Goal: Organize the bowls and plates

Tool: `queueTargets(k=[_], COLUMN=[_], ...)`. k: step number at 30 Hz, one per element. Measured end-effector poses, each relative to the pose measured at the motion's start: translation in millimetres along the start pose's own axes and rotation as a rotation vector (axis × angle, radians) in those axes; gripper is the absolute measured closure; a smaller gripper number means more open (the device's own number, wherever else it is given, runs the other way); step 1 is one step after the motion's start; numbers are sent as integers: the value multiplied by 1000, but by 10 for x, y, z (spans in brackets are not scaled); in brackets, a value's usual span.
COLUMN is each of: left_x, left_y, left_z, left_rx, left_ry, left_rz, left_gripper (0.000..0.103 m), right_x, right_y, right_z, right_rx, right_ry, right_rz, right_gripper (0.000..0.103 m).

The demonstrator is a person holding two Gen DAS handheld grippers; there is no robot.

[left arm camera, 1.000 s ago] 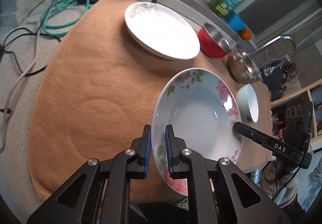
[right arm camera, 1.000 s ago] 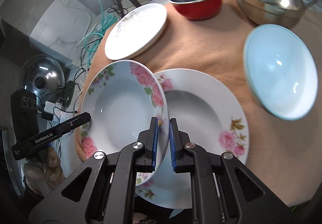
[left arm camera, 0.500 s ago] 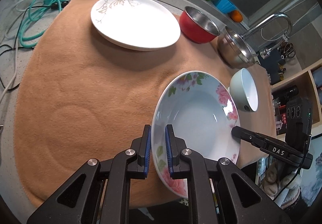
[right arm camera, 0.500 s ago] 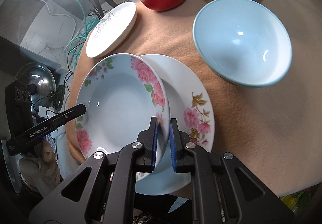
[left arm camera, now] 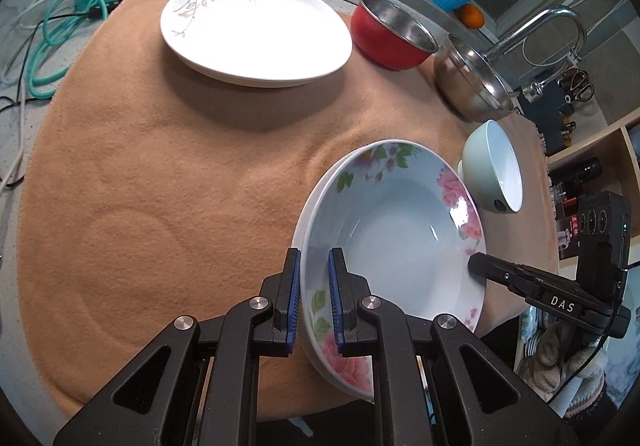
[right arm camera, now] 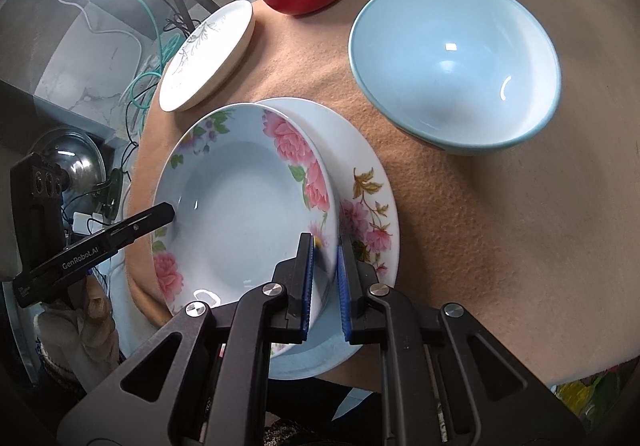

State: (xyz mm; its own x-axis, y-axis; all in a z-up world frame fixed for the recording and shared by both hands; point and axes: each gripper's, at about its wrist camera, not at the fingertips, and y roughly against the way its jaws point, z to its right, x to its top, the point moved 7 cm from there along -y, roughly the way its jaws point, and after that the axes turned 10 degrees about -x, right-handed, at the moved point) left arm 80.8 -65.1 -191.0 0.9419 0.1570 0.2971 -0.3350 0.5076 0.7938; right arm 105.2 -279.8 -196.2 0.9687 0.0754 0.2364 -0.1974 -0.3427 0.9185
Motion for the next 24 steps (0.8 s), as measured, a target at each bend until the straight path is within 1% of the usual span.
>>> queueTargets(k=[6, 13, 20, 24], left_x=[20, 31, 51, 64], left_y=[-34, -70, -96, -101], left_z=[40, 113, 145, 147], left_rx=[19, 90, 134, 127], left_ry=[-22, -93, -139, -140], left_rz=[-7, -16, -33, -39], left_gripper=[91, 88, 86, 86], right_x=[1, 5, -18, -37], right_y=[5, 7, 14, 15], right_z=[21, 31, 25, 23], right_rx=[-1, -7, -19, -15], right_ry=[-4, 5, 13, 2], right_rz=[1, 4, 3, -2], right_gripper=[91, 91, 91, 91])
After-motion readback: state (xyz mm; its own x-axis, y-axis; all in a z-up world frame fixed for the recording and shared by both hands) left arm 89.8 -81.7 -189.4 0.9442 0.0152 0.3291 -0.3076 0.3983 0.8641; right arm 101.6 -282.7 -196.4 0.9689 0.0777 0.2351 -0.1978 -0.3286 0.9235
